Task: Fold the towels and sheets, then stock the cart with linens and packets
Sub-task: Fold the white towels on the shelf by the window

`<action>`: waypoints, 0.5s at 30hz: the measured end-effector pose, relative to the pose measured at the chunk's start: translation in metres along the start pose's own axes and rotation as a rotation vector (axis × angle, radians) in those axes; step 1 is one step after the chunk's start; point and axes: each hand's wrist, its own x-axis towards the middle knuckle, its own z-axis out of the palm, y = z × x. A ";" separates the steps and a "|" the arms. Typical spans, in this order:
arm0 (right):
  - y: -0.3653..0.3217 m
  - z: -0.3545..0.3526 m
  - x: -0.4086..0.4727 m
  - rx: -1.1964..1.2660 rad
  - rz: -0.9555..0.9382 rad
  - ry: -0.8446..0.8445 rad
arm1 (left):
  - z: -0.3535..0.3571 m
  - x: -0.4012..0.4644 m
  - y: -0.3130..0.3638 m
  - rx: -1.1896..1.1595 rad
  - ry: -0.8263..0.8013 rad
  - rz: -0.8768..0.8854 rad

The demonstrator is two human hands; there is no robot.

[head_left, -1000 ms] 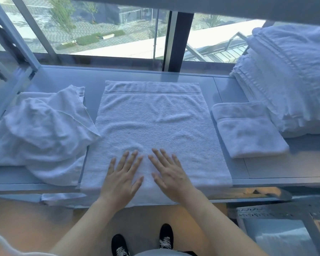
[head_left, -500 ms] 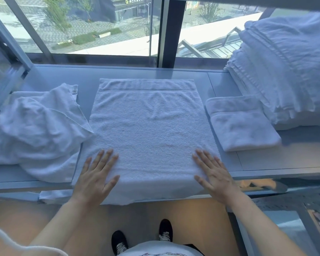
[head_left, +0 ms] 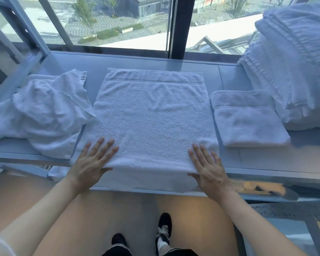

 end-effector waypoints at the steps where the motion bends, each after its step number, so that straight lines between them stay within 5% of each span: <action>1: -0.004 -0.003 -0.002 -0.003 0.006 0.012 | -0.002 -0.003 0.005 -0.005 0.019 -0.016; 9: -0.039 -0.052 -0.040 0.038 0.029 0.214 | -0.039 -0.047 0.027 -0.055 0.369 -0.056; 15: -0.091 -0.089 -0.084 0.079 0.178 0.258 | -0.064 -0.113 0.027 -0.163 0.439 -0.042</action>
